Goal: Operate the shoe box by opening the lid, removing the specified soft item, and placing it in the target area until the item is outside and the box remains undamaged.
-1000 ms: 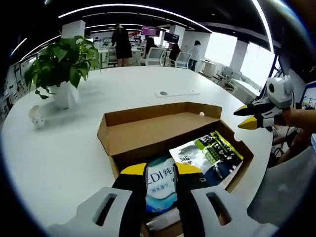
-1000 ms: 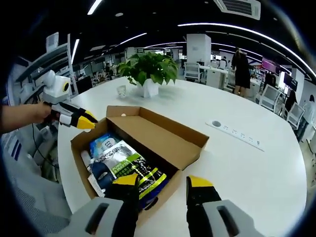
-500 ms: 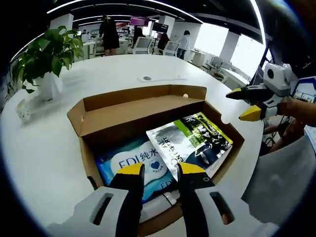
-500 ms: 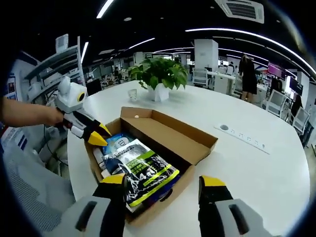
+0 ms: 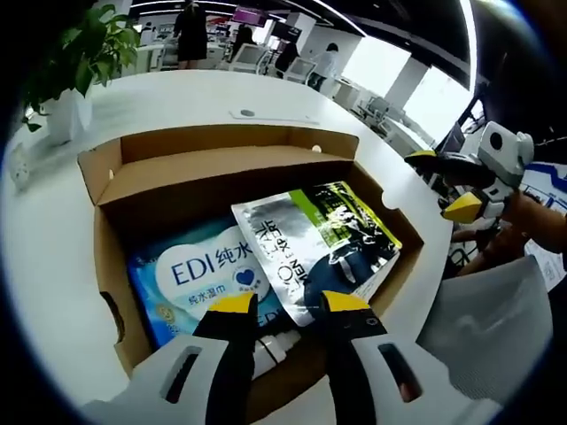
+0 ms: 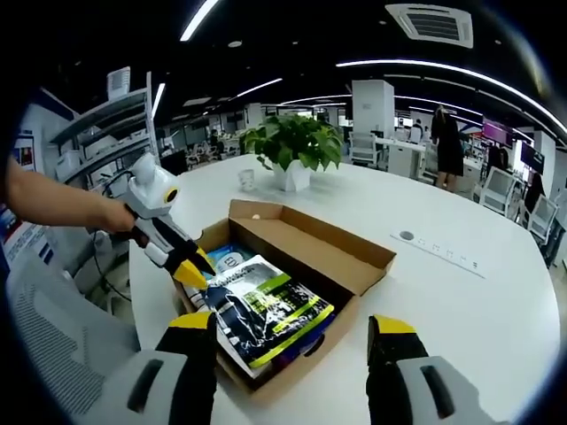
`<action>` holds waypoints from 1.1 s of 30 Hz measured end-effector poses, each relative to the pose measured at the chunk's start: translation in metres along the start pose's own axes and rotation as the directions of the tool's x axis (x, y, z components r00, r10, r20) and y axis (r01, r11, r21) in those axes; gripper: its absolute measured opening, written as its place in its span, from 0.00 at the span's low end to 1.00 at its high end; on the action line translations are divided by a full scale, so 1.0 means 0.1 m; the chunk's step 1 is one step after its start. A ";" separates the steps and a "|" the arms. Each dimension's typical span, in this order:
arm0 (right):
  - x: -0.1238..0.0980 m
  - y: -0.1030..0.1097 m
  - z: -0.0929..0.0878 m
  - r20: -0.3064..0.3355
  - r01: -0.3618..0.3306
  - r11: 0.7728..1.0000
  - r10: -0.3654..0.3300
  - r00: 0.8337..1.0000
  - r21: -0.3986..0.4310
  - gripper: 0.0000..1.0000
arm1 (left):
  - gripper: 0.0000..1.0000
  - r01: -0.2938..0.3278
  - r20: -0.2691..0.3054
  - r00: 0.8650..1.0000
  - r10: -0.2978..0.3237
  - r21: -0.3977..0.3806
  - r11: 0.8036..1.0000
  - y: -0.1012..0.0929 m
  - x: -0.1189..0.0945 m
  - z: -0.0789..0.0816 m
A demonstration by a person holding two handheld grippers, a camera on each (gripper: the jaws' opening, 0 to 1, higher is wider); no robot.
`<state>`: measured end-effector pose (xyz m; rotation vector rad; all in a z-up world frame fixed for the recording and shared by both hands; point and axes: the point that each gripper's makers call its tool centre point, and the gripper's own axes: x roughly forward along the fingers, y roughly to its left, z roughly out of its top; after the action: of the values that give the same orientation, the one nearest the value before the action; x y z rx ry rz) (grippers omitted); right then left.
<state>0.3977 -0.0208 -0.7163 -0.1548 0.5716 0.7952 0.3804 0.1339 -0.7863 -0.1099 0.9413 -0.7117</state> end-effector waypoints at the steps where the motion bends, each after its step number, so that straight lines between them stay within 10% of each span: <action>1: -0.01 0.01 -0.01 0.002 -0.002 1.000 0.002 1.000 0.001 0.68 | 0.28 0.008 -0.005 1.000 -0.008 -0.005 1.000 -0.01 0.01 -0.01; 17: -0.04 0.07 -0.07 0.017 -0.020 0.999 0.019 1.000 0.026 0.67 | 0.12 0.119 0.031 0.993 -0.115 -0.254 0.960 -0.03 0.10 0.01; 33: 0.02 0.12 -0.10 0.005 -0.030 0.999 0.030 1.000 0.034 0.67 | 0.00 0.121 0.054 0.992 -0.111 -0.242 0.963 -0.11 0.08 0.08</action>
<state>0.3861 -0.0152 -0.7246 -0.1135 0.5841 0.8148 0.3838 0.1189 -0.7833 -0.3988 0.9872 -0.6957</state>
